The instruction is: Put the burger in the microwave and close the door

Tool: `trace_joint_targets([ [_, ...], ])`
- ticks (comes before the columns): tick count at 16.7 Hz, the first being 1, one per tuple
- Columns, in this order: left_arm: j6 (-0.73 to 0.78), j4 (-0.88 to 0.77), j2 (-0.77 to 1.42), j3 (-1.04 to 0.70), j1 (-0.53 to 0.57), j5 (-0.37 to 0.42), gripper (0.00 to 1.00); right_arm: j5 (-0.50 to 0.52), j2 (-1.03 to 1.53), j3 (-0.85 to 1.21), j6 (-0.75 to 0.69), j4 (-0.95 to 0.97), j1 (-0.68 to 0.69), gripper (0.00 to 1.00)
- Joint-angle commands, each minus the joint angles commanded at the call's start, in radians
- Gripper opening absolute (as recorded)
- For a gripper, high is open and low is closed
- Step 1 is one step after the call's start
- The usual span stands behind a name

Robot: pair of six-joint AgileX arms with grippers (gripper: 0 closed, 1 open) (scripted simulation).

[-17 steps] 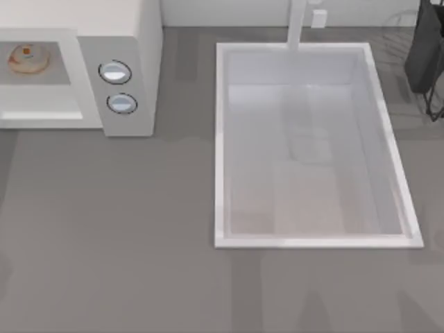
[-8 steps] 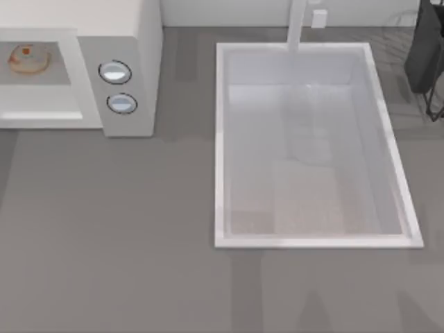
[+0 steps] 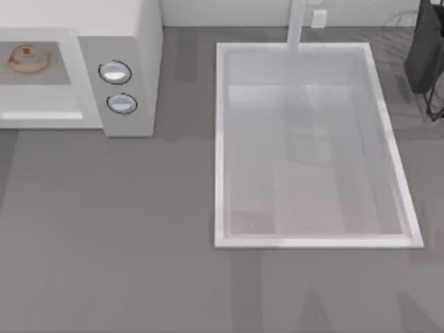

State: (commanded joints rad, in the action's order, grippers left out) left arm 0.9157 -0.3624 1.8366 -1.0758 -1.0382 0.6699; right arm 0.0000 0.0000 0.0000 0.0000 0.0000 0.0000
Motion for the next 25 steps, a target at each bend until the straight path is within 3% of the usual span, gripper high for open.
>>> trace_joint_targets([
  [4,-0.046,0.039,-0.07,0.073,0.042,-0.021,0.0,0.0,0.0,0.0,0.0,0.0,0.0,1.0],
  [10,-0.182,0.161,-0.289,0.347,0.167,-0.084,0.0,0.0,0.0,0.0,0.0,0.0,0.0,1.0],
  [17,-0.216,0.184,-0.325,0.389,0.193,-0.103,0.0,0.0,0.0,0.0,0.0,0.0,0.0,1.0],
  [25,-0.489,0.258,-0.61,0.623,0.494,-0.274,0.0,0.0,0.0,0.0,0.0,0.0,0.0,1.0],
])
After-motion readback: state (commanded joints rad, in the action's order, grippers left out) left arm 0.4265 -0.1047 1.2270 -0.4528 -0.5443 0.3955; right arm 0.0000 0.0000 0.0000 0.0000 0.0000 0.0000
